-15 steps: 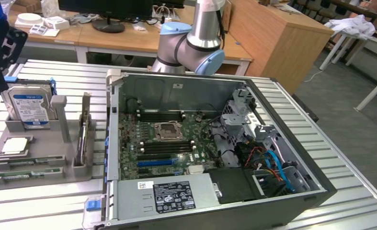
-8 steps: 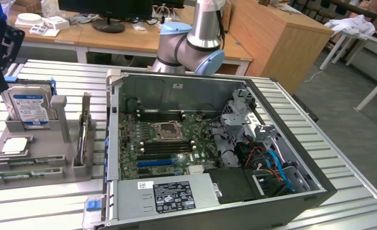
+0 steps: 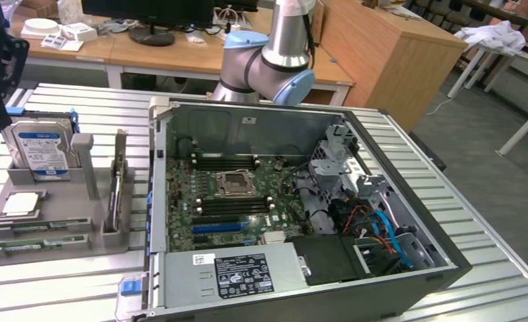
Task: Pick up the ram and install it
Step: 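Pick up the ram and move it above insertion slot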
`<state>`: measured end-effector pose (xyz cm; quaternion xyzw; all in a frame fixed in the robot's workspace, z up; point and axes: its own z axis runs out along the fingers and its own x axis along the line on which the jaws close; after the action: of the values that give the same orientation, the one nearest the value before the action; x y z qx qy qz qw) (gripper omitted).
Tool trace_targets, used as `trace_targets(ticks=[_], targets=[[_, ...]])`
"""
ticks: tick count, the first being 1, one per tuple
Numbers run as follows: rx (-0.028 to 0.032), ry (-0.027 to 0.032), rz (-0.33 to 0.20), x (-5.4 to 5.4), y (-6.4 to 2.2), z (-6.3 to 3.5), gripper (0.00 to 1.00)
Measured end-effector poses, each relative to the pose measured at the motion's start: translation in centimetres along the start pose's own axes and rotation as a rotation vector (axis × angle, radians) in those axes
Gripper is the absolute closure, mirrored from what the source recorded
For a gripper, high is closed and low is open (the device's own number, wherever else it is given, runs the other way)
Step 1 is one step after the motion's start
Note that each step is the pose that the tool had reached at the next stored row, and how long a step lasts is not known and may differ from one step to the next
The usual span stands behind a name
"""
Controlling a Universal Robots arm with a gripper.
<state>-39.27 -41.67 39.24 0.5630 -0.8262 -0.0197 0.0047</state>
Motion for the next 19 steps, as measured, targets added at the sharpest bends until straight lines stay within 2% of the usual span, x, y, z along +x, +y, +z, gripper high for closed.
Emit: trace_targets(ticks=[17,19], targets=[[0.0054,0.0072,-0.289,0.0,0.0,0.0,0.89],[0.0065,0.0084,-0.339,0.0,0.0,0.0,0.89]])
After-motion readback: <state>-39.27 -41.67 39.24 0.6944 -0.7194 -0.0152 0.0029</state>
